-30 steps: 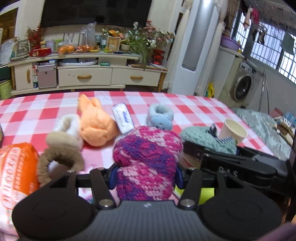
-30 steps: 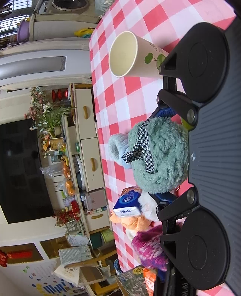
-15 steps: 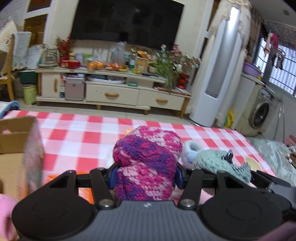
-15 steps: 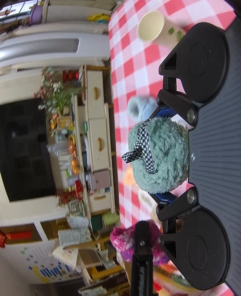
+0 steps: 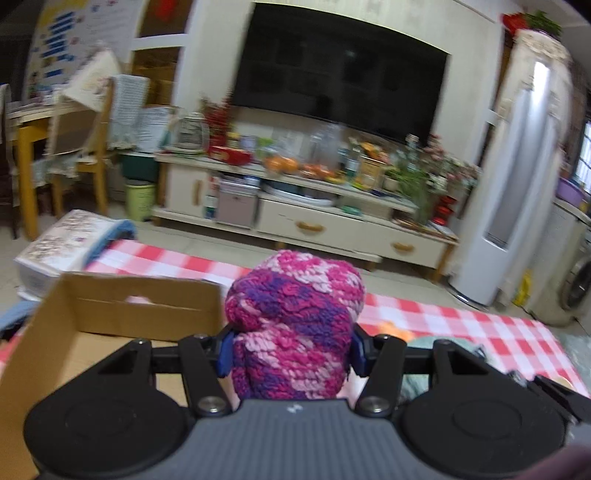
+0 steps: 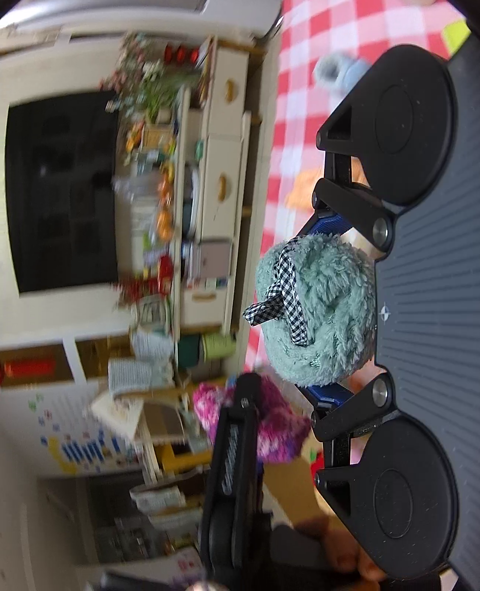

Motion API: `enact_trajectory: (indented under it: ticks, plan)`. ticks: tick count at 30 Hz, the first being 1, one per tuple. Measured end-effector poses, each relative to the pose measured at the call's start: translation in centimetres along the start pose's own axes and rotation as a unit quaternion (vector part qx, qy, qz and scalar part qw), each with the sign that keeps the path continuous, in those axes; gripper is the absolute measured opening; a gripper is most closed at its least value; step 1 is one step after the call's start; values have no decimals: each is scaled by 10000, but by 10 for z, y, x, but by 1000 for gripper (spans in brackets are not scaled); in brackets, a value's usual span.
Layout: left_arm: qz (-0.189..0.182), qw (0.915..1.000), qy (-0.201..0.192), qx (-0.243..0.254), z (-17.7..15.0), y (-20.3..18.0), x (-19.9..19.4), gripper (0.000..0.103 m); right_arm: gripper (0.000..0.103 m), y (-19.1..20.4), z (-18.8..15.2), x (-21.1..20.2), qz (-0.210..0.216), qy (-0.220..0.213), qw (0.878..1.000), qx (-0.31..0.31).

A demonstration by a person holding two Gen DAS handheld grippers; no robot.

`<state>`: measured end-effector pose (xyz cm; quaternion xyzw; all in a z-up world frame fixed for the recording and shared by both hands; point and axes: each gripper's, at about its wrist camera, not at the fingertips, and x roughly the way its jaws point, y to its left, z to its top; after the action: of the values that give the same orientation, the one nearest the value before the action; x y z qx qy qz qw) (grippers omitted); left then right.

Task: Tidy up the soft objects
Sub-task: 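Carry both pouches to the cardboard box and open both grippers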

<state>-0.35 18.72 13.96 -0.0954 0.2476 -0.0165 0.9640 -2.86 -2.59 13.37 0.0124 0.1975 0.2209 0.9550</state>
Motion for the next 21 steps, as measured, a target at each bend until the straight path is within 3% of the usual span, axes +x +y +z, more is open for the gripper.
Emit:
enact_trajectory:
  ticks: [9, 15, 21]
  plan:
    - [758, 9961, 58, -456, 14, 62, 11, 57, 93, 54, 16, 25, 711, 44, 9947, -737]
    - [951, 9942, 159, -470, 15, 81, 14, 57, 94, 77, 17, 39, 1017, 189, 9876, -1179]
    - [1007, 9936, 249, -456, 13, 91, 16, 57, 95, 91, 13, 50, 986, 348, 9815, -1607]
